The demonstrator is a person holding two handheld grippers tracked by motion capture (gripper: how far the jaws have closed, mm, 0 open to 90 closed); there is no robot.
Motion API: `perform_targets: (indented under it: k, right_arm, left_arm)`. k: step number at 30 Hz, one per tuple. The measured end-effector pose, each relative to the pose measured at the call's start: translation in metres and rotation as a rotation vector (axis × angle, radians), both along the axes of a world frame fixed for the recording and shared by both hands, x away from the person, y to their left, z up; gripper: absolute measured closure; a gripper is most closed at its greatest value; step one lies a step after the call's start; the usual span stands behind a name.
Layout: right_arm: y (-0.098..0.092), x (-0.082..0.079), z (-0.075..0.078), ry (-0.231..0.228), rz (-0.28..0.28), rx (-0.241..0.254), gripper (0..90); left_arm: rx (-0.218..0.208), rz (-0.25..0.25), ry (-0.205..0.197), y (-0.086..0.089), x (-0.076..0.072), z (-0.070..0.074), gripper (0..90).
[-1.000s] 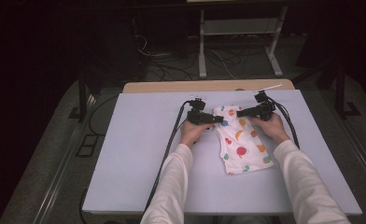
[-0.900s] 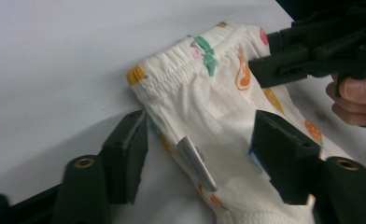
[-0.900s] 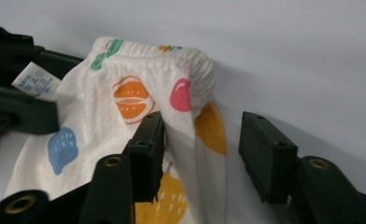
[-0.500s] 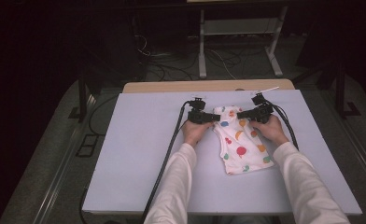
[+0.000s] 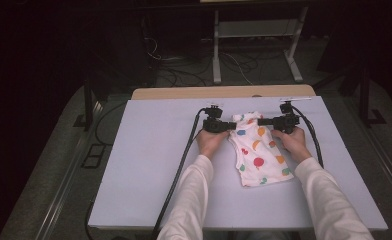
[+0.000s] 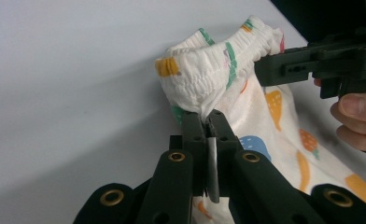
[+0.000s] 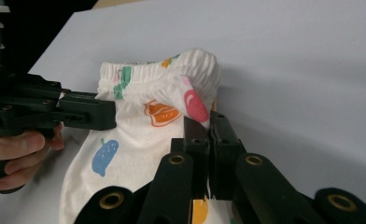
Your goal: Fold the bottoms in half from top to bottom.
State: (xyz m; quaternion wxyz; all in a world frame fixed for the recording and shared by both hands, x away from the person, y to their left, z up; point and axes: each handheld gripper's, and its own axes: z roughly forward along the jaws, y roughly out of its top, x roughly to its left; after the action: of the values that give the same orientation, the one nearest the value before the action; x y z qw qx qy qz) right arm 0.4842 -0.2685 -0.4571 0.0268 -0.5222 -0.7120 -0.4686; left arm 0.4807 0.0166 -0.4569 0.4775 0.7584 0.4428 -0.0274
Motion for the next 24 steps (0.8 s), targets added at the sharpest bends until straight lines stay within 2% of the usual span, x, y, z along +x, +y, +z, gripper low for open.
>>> perform_targets:
  k: [5, 10, 18, 24]
  right_arm:
    - [-0.006, -0.010, 0.007, -0.033, 0.012, 0.029, 86.3]
    - [-0.007, -0.019, 0.014, -0.061, 0.024, 0.016, 86.3]
    - [-0.009, -0.027, 0.018, -0.090, 0.027, 0.025, 86.3]
    - [-0.009, -0.035, 0.021, -0.117, 0.041, 0.011, 86.3]
  left_arm:
    - [-0.020, -0.008, -0.008, 0.002, -0.006, 0.003, 87.5]
    - [-0.013, -0.018, -0.032, 0.001, -0.012, 0.011, 87.6]
    - [-0.032, -0.033, -0.065, 0.004, -0.021, 0.021, 87.6]
    - [-0.036, -0.043, -0.082, 0.006, -0.027, 0.025, 87.6]
